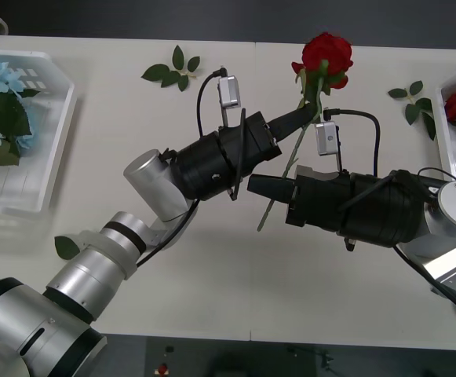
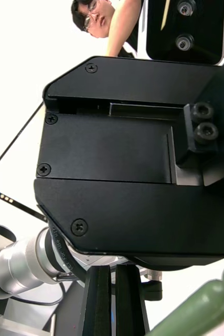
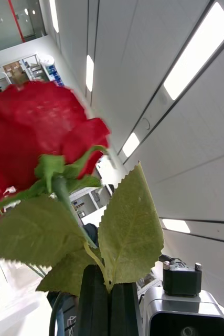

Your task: Put the red flowers into the right box and the blue flowers into the left box

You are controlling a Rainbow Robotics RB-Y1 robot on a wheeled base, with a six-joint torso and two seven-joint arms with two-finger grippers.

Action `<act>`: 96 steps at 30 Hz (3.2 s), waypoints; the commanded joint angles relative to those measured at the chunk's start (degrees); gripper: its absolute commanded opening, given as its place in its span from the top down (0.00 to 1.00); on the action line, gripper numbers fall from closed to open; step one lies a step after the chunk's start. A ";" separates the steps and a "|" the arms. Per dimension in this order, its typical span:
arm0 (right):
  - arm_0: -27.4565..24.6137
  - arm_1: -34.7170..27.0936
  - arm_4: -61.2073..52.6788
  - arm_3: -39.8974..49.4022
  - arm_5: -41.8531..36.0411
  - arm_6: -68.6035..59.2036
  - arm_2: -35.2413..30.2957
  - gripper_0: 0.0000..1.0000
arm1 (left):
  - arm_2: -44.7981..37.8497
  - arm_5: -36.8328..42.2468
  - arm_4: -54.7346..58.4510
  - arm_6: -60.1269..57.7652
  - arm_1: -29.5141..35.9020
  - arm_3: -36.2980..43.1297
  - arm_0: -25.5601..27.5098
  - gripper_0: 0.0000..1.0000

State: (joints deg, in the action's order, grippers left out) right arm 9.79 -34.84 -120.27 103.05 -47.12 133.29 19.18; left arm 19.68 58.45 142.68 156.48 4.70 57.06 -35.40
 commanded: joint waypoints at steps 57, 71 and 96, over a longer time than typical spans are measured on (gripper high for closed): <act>41.01 -43.03 30.97 -54.36 1.77 -20.44 30.66 1.00 | -40.16 32.17 -53.92 -23.59 37.57 15.98 3.14 0.26; 42.86 -40.57 29.65 -58.41 2.12 -19.73 31.89 0.00 | -7.20 11.51 -19.11 -13.22 51.02 21.43 3.14 0.26; 36.79 -44.61 -16.75 -40.39 -15.81 7.43 26.88 0.00 | 3.17 -26.46 0.14 -4.43 71.50 68.89 20.55 0.25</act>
State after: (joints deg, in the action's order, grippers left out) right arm 47.38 -76.38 -132.48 59.29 -62.68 133.40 45.37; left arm 22.70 33.16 142.51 150.21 75.22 124.18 -14.45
